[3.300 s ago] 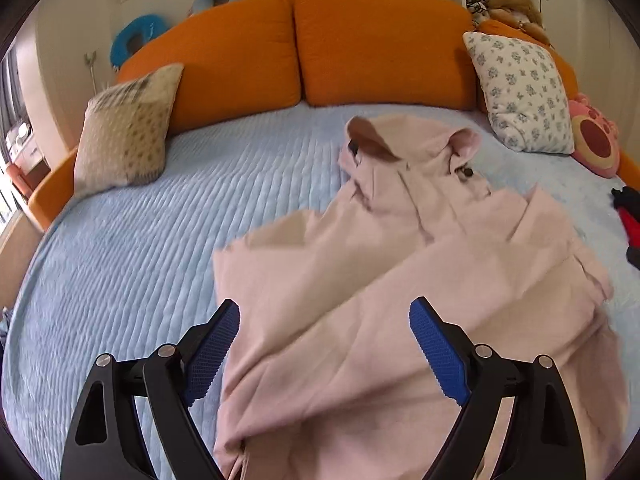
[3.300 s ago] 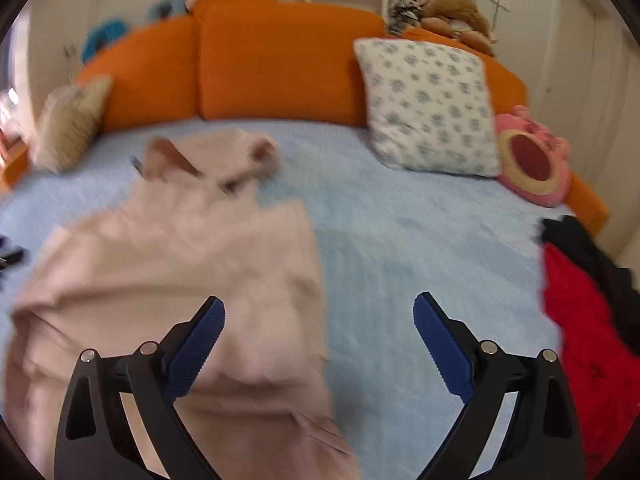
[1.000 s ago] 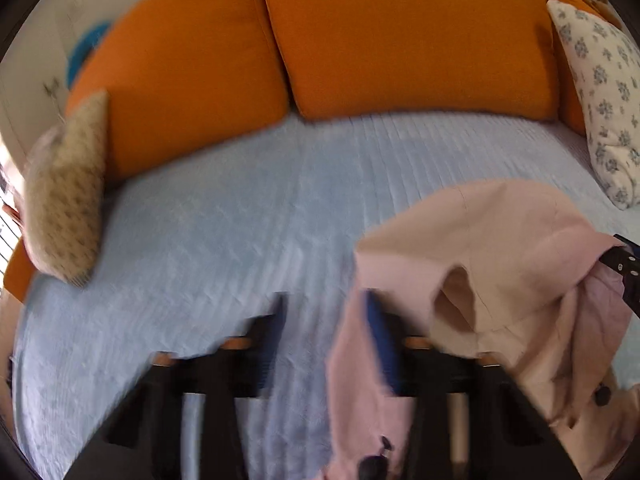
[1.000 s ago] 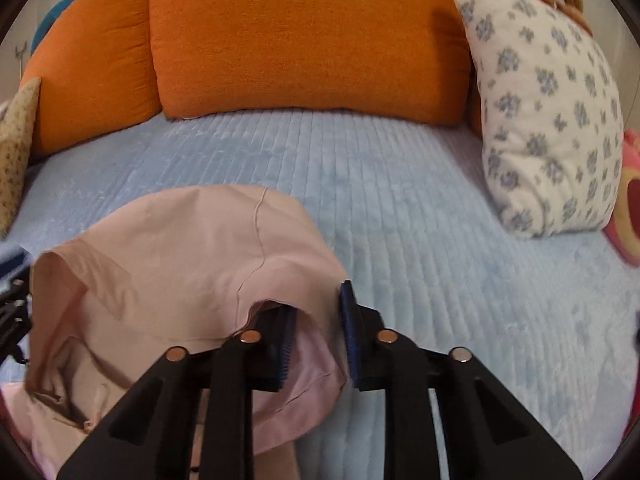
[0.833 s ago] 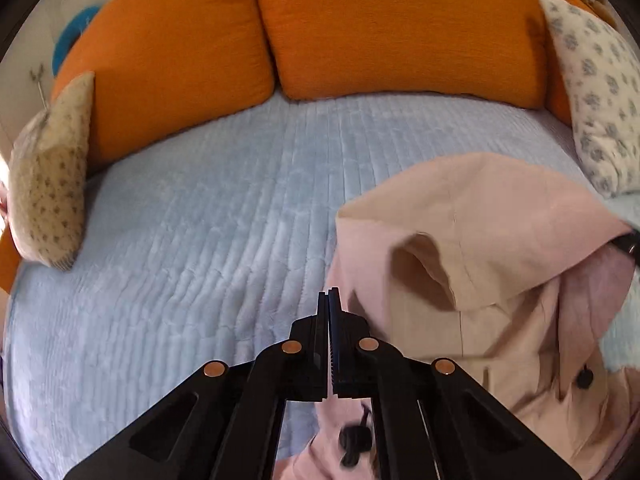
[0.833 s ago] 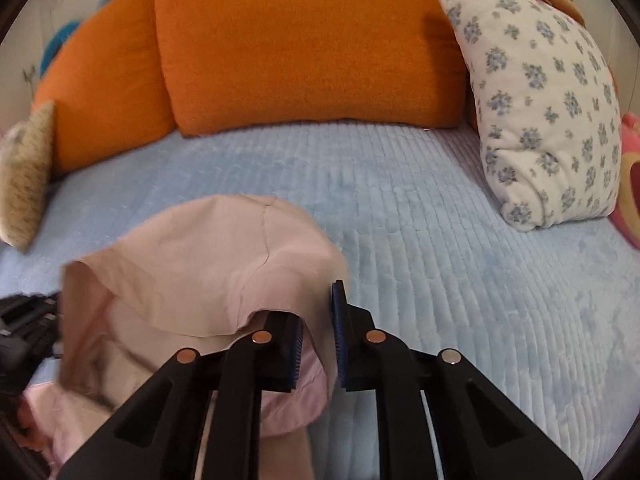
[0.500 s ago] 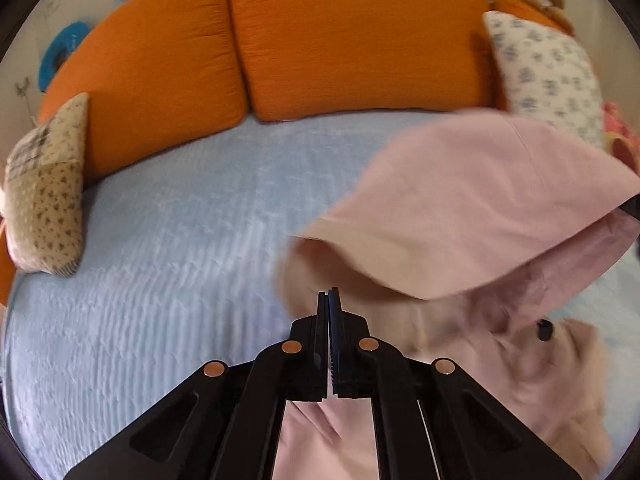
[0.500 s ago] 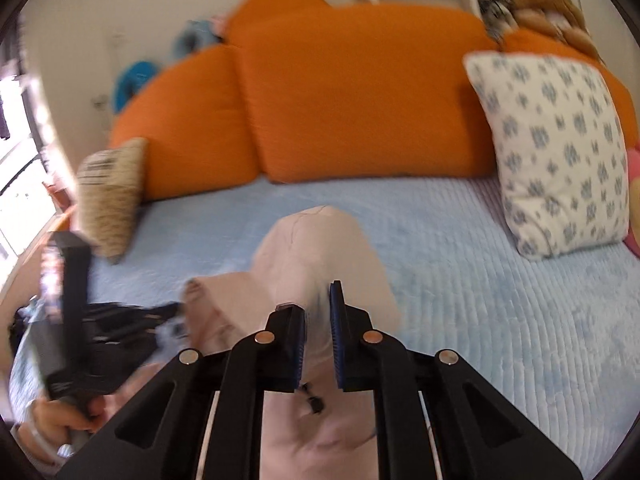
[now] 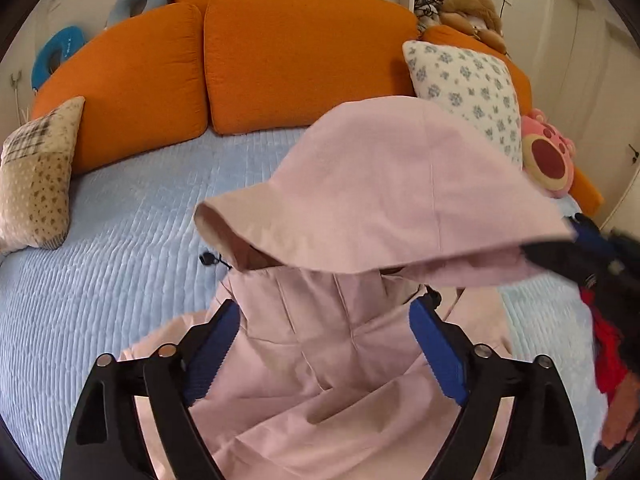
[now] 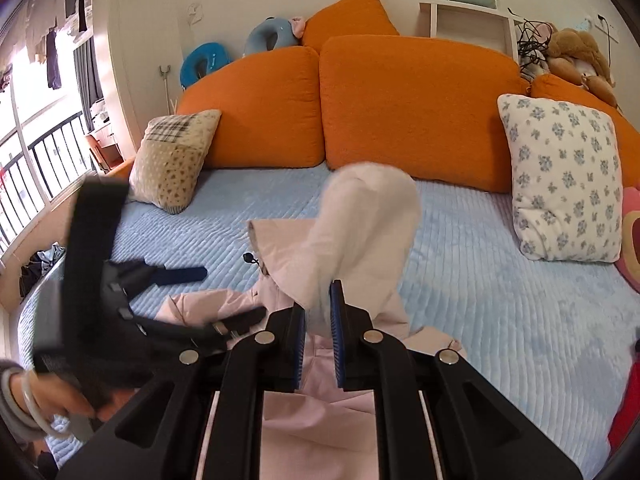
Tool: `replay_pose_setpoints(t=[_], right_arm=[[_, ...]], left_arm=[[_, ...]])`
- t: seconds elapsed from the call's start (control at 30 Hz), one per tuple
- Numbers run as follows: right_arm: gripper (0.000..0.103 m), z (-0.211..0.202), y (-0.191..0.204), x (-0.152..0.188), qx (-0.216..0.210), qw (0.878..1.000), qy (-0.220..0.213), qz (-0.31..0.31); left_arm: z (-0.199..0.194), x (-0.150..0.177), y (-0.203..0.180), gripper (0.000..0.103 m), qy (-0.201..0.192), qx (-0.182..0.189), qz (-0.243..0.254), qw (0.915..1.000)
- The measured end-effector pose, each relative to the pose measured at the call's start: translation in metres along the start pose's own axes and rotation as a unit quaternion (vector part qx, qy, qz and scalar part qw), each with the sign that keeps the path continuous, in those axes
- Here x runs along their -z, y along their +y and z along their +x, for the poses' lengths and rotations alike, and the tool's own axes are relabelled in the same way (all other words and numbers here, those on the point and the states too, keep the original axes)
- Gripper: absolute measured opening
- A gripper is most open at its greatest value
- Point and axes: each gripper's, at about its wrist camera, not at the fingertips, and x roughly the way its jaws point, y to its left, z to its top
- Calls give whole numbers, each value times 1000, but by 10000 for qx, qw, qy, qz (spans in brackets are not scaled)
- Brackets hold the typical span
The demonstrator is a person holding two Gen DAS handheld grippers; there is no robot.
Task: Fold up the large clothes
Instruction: 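Lift the hood with the right gripper while the left gripper grasps its other edge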
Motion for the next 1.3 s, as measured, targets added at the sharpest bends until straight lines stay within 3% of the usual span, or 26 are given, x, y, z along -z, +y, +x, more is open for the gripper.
replay_pose_setpoints(t=[0.07, 0.13, 0.2, 0.3, 0.4, 0.5, 0.67, 0.77, 0.8, 0.87, 0.93, 1.0, 1.2, 1.3], right_arm=[[12, -5, 2, -2, 44, 10000, -22, -53], [12, -6, 3, -3, 122, 9999, -6, -121], [12, -5, 4, -3, 206, 9996, 27, -193], [12, 1, -2, -4, 219, 9996, 60, -159], [12, 8, -1, -3, 202, 9995, 54, -224], [12, 13, 2, -2, 205, 9993, 55, -313], [12, 20, -2, -3, 203, 9993, 79, -299], [12, 22, -3, -4, 240, 9991, 75, -343], [12, 22, -4, -3, 250, 9991, 75, -346], [12, 22, -6, -3, 272, 9990, 73, -360], [12, 22, -8, -4, 292, 9990, 66, -344], [12, 23, -10, -4, 304, 9990, 67, -334], [12, 23, -13, -3, 352, 9987, 62, -361], [12, 22, -13, -4, 326, 9989, 56, -318]], left_arm=[[8, 0, 3, 91, -161, 180, -383, 9990], [20, -1, 6, 91, -321, -36, -482, 9983], [35, 2, -2, 90, -435, -493, 22, 9978], [58, 10, -18, 83, -680, -1495, 1198, 9791], [76, 13, -15, 83, -755, -2080, 1633, 9615], [79, 3, -8, 83, -1033, -2311, 1604, 9540], [94, -5, -22, 83, -1326, -2238, 2319, 9373], [107, -13, -28, 82, -1203, -1760, 2510, 9442], [112, -16, -31, 77, -1143, -1685, 2542, 9455], [122, -17, -39, 54, -953, -1516, 2627, 9481], [130, -19, -42, 25, -774, -1427, 2625, 9512], [138, -18, -46, 11, -696, -1372, 2578, 9539], [139, -18, -39, 8, -753, -1335, 2486, 9564], [131, -24, -25, 8, -804, -1241, 2273, 9625]])
